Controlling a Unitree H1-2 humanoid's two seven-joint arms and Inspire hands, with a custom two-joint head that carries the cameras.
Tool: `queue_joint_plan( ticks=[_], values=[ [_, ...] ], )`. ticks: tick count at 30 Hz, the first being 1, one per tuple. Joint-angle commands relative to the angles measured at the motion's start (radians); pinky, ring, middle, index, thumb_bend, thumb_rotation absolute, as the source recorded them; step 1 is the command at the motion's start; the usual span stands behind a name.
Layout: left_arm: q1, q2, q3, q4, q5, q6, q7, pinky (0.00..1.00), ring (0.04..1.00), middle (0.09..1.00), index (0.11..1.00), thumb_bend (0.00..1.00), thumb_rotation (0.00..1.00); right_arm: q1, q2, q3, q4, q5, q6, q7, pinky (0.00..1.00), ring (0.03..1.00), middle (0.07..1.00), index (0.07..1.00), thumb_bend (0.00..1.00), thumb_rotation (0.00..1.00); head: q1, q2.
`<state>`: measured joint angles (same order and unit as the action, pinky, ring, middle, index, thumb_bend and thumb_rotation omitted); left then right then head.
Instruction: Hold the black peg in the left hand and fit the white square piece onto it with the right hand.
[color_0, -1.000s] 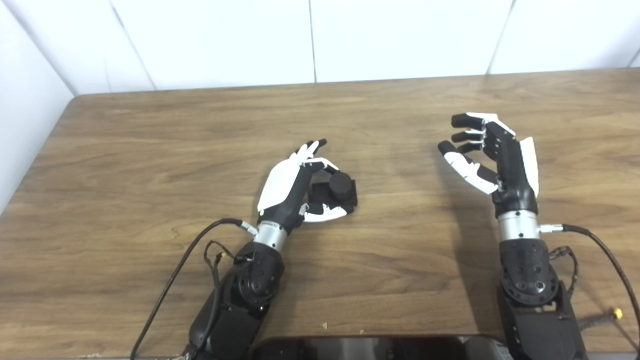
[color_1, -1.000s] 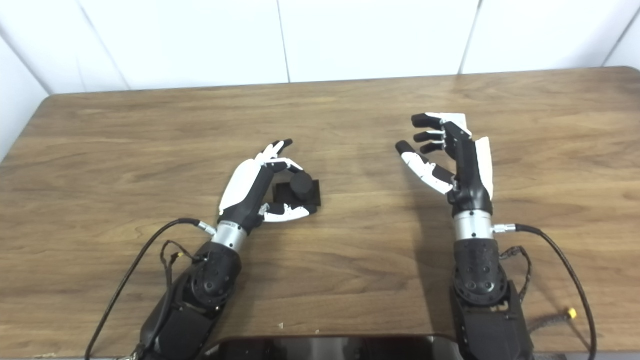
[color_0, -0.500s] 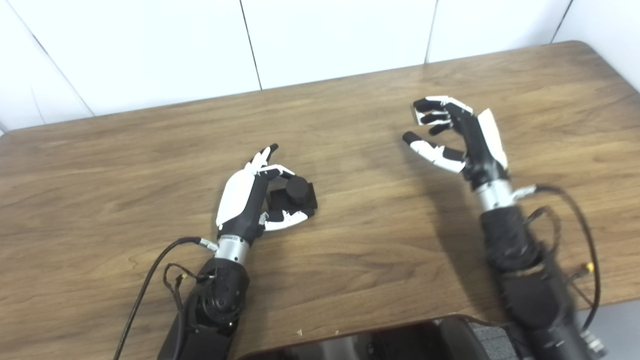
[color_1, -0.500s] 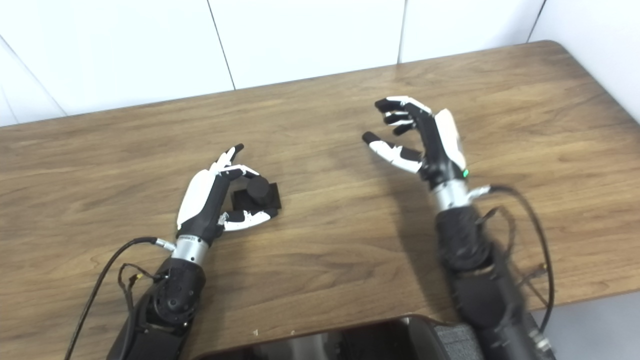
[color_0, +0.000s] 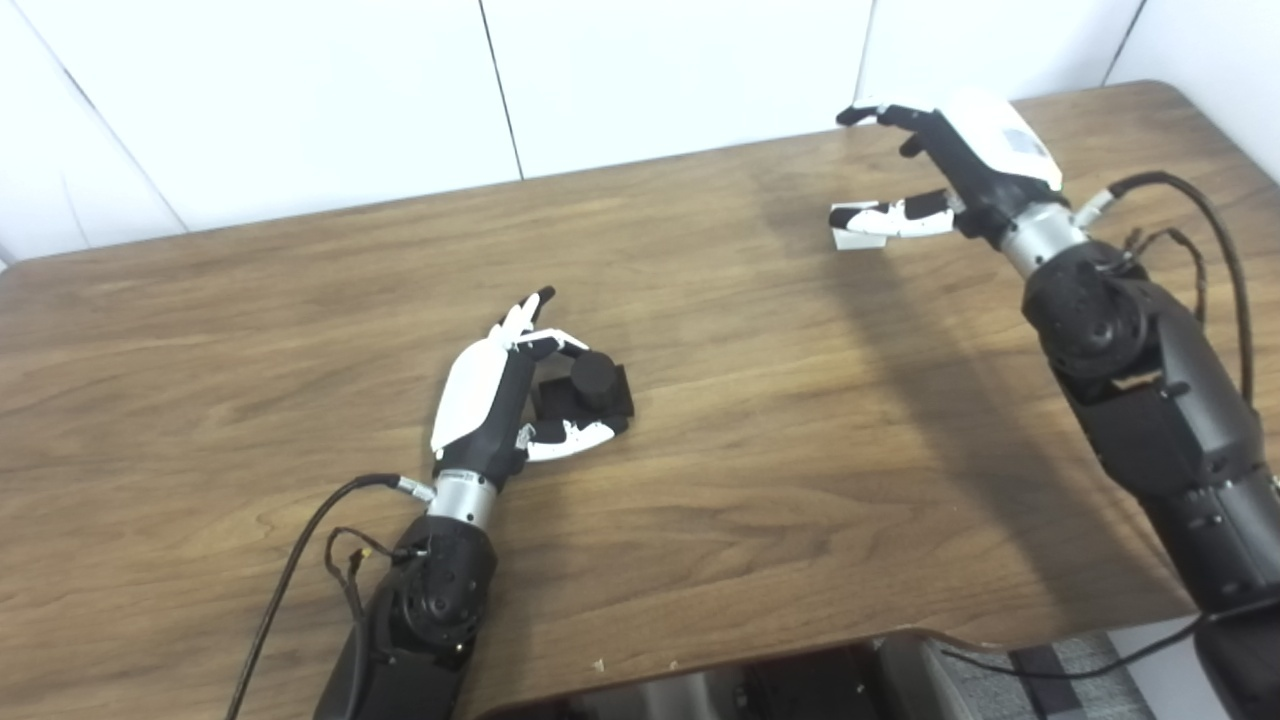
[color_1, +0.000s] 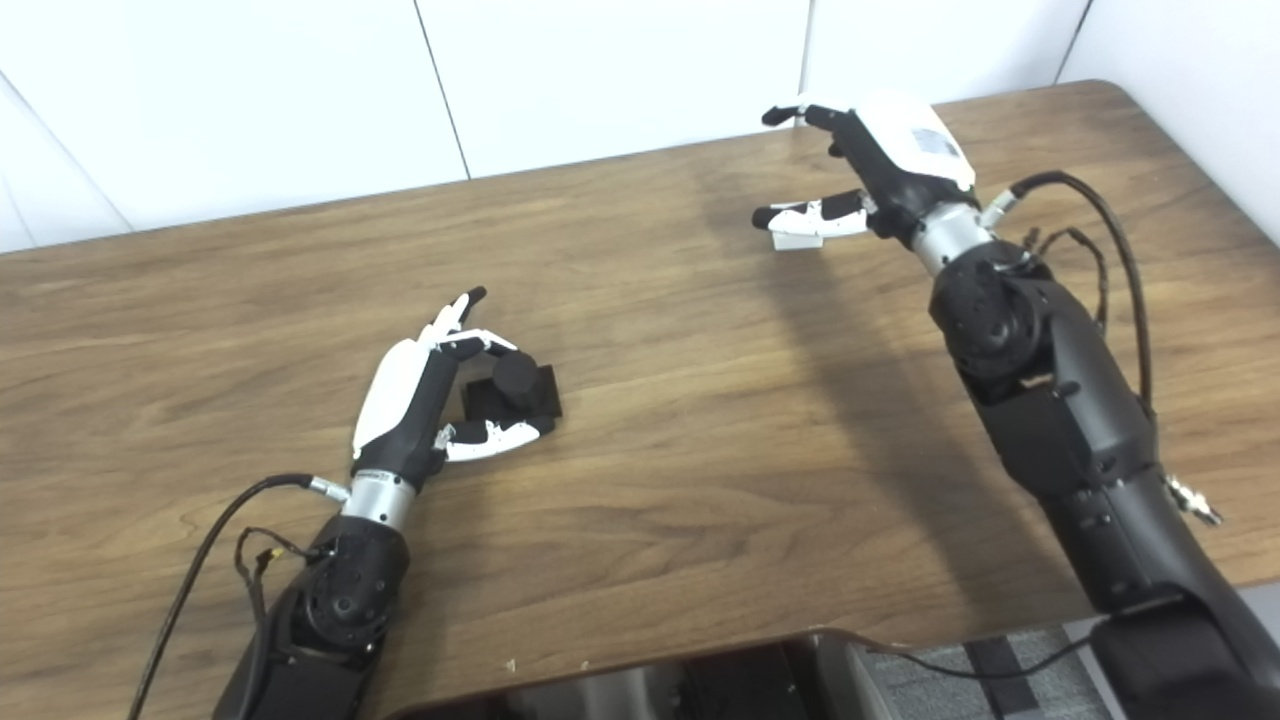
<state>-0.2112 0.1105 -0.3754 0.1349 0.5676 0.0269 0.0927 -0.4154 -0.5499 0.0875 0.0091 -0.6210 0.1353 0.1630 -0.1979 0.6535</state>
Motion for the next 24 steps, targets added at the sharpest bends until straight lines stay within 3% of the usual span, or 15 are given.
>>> queue_joint_plan(
  ticks=[1,5,12,24],
  values=[
    [0.015,0.008,-0.010,0.040,0.023,0.011,-0.020,1.00,1.000,0.994,0.495,0.52,0.08,-0.102,-0.051,0.003,0.017,-0.025,-0.044,-0.011,0.81,0.895,0.889,0.783,0.68,0.35,0.000,0.000],
    [0.013,0.007,-0.008,0.037,0.024,0.020,-0.024,1.00,1.000,0.994,0.495,0.52,0.08,-0.156,-0.071,0.030,0.064,-0.034,-0.045,0.011,0.90,0.925,0.902,0.800,0.66,0.41,0.004,-0.002],
    [0.013,0.008,-0.003,0.046,0.018,0.014,-0.023,1.00,1.000,0.993,0.495,0.52,0.08,-0.243,-0.100,0.085,0.169,-0.054,-0.065,0.046,0.90,0.933,0.913,0.815,0.69,0.52,0.005,-0.008],
    [0.014,0.022,0.001,0.047,0.020,0.014,-0.018,1.00,1.000,0.992,0.495,0.52,0.08,-0.307,-0.118,0.159,0.315,-0.081,-0.093,0.097,0.95,0.984,0.950,0.835,0.74,0.58,0.009,-0.010]
  ],
)
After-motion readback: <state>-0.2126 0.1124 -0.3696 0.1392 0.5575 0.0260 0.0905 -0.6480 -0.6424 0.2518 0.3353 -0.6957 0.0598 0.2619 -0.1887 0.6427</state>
